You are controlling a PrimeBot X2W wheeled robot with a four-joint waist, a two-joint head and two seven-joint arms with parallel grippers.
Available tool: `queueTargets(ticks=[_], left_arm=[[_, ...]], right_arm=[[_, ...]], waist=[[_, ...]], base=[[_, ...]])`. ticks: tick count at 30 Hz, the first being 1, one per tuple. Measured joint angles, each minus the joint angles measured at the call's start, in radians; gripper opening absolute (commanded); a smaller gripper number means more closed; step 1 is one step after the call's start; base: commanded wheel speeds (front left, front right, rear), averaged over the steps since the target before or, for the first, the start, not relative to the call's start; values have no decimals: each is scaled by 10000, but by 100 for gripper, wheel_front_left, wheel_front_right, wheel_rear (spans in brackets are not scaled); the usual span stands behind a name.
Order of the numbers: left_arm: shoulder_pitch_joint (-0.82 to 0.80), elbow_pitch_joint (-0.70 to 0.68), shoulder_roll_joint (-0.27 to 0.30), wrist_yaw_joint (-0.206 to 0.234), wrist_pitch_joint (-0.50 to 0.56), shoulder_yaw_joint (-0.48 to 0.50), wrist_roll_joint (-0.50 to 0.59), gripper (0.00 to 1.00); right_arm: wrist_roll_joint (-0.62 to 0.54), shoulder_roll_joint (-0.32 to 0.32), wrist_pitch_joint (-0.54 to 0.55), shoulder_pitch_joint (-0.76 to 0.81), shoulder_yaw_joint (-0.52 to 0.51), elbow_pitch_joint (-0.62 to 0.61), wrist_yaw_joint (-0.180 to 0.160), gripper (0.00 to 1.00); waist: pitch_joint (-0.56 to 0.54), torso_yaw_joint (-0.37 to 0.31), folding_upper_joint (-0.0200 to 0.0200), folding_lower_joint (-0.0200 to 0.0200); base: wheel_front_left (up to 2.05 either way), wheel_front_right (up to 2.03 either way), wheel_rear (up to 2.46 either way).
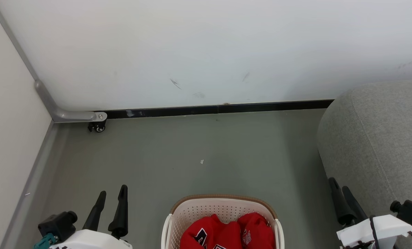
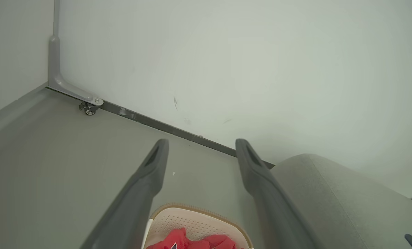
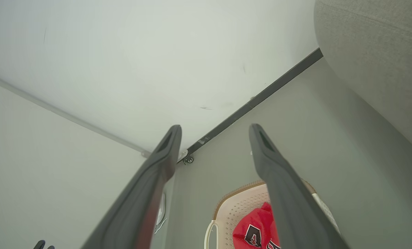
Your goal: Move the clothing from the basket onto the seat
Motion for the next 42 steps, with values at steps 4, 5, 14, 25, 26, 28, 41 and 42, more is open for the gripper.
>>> queueTargets(ticks=[4,5,14,25,26,28,41,42], left_arm=[[11,69,2,224,-127,-132,725,100],[15,100,4,270,-176,-153,894,100],[31,454,23,577,-477,-523,2261,100],[29,435,52,1068,-828,-788,3894,100],[29,422,54,1116,-869,-809,4054,100],[29,416,54,1246,-947,-821,4316,100],[28,397,75,1904,-1409,-1018,6161,100],[28,397,75,1904,-1409,-1014,6161,100]], right_arm=[[-698,10,-113,3,6,-19,0,100],[-857,12,-171,4,10,-23,0,100],[-2280,27,-420,8,125,-73,0,100],[-3795,38,-704,175,284,-104,2,100],[-3937,38,-711,176,290,-104,2,100],[-4259,36,-807,176,299,-104,4,100],[-6000,38,-1131,211,587,-96,4,100],[-6006,38,-1131,212,585,-92,4,100]], waist=[[24,-2,0,-27],[28,-3,0,-32],[27,-17,0,-52],[-49,-5,0,-57],[-59,-3,0,-58],[-80,0,0,-58],[-218,-6,0,-59],[-223,-6,0,-59]], base=[[0,0,0],[0,0,0],[0,0,0],[0,0,0],[0,0,0],[0,0,0],[0,0,0],[0,0,0]])
